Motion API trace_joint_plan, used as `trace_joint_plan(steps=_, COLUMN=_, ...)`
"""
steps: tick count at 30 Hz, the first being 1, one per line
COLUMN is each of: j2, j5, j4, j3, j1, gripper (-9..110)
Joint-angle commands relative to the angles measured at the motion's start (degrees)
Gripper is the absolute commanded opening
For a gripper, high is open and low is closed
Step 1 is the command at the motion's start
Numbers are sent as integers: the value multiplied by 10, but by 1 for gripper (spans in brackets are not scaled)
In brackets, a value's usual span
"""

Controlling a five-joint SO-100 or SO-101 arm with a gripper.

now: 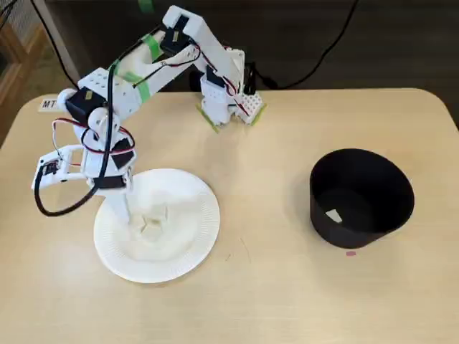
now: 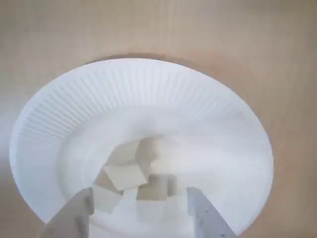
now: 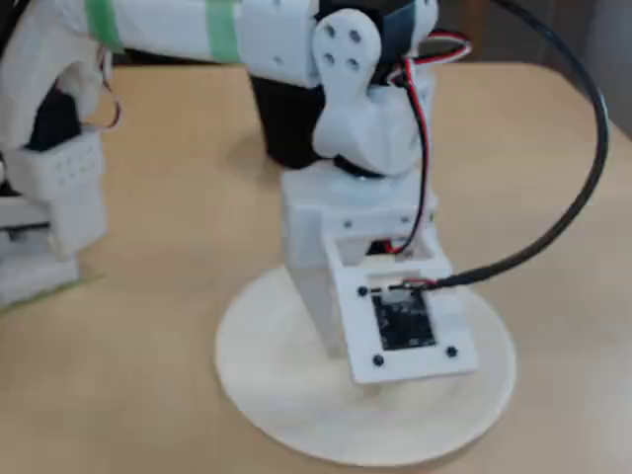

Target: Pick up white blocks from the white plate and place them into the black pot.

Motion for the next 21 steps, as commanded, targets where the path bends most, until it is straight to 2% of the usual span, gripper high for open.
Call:
trace_joint_plan(steps=1, j2=-3, j5=-2, j4=4, j3=-32, j1=-18, gripper=28)
trace_joint_plan(steps=21, j2=-68, j5=-8, j4=4, j3=-75, j1=-27, gripper=29)
